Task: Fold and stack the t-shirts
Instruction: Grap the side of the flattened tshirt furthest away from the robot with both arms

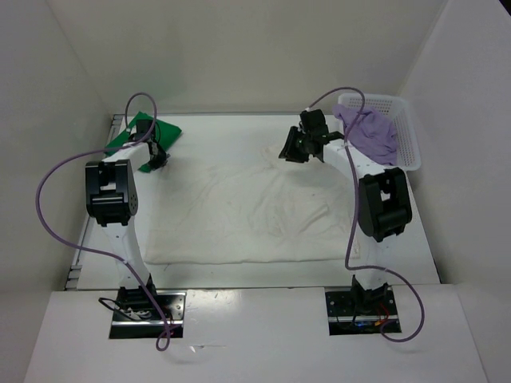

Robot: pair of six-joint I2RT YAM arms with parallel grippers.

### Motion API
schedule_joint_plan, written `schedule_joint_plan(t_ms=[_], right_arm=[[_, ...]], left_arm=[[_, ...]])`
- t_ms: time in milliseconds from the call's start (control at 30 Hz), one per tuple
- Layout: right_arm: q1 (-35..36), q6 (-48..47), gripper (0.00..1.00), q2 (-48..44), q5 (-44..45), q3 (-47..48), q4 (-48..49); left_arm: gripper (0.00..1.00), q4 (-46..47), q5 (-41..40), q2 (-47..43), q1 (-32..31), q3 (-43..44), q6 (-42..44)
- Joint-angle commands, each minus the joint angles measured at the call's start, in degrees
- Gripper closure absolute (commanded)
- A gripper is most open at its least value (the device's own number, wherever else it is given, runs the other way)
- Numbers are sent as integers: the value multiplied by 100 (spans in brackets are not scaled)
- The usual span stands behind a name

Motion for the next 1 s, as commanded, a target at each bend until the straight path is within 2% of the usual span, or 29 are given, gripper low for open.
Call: schedule_joint_plan(t_ms=[0, 133, 200, 300, 400, 433, 533, 600, 967], right_arm=[[-211, -318, 63, 716, 880, 933, 42], [-413, -503, 63, 1676, 1471, 2319, -275], [-413, -565, 57, 2193, 1856, 2726, -415], [-413, -766, 54, 2766, 2227, 3710, -766], [-413, -837, 54, 3776, 2482, 5203, -1563], [-413, -837, 54, 4274, 2631, 6007, -1759], [-413, -890, 54, 5032, 2755, 7302, -2295], [-413, -890, 54, 5236, 2755, 7744, -2402], [-413, -890, 55, 5290, 2940, 7325, -2491]], left_arm=[[100, 225, 80, -213, -18, 72, 102], [100, 349, 80, -425, -18, -105, 41], [100, 401, 132, -565, -18, -184, 40], [100, 454, 237, -697, -18, -341, -21], [100, 516, 352, -750, -18, -464, -21], [100, 568, 352, -802, -18, -465, -74], [100, 569, 414, -803, -18, -596, -74], [100, 569, 466, -803, -18, -649, -74], [100, 569, 581, -803, -18, -545, -126]])
